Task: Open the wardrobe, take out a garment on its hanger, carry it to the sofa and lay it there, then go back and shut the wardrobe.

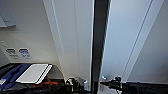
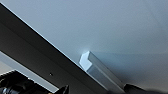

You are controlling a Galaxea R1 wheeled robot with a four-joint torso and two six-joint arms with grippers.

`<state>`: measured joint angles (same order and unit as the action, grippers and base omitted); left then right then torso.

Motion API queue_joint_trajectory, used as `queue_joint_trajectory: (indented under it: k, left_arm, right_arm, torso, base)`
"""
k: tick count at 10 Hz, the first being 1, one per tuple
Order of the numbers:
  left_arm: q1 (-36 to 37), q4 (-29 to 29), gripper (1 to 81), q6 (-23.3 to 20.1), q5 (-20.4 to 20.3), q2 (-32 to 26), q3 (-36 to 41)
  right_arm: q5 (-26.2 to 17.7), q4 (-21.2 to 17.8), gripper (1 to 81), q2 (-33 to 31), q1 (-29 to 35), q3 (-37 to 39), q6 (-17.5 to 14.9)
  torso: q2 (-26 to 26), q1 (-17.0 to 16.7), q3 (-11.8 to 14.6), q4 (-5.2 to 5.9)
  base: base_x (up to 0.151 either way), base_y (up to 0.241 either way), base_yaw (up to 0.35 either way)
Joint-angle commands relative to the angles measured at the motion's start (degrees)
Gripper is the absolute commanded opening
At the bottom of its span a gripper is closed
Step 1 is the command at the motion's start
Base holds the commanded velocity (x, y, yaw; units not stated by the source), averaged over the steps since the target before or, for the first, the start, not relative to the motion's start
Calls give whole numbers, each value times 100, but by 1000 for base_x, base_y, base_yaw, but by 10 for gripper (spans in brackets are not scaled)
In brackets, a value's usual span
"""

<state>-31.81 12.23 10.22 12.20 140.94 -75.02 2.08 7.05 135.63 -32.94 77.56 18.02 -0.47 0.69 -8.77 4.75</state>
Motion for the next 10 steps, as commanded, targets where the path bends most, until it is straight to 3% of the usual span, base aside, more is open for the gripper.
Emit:
queue_joint_trajectory:
  k: [1, 5, 6, 8, 10]
  left_arm:
    - [-540, -72, 811, -20, -570, -1222, 2358]
    - [-1691, 570, 811, -37, -605, -2447, 3063]
    - [-1992, 762, 811, -37, -769, -2848, 3142]
    - [-2615, 965, 811, -46, -1403, -3517, 3222]
    - [-3230, 992, 811, -28, -2368, -4097, 3030]
  right_arm:
    - [-121, 787, 811, -541, -225, -1883, 176]
    - [574, 1642, 811, -1923, -1272, -2931, 185]
    - [749, 1730, 811, -2237, -1457, -3123, 185]
    - [880, 1756, 811, -2887, -1729, -3546, 193]
    - [1355, 1722, 811, -3564, -2081, -3556, 228]
  torso:
    - [0, 0, 0, 0]
    - [0, 0, 2, 0]
    - [0, 0, 2, 0]
    - [0, 0, 5, 0]
    - [0, 2, 6, 0]
  base:
    - [0, 0, 0]
    - [0, 0, 0]
    - [0, 0, 0]
    - [0, 0, 0]
    - [0, 0, 0]
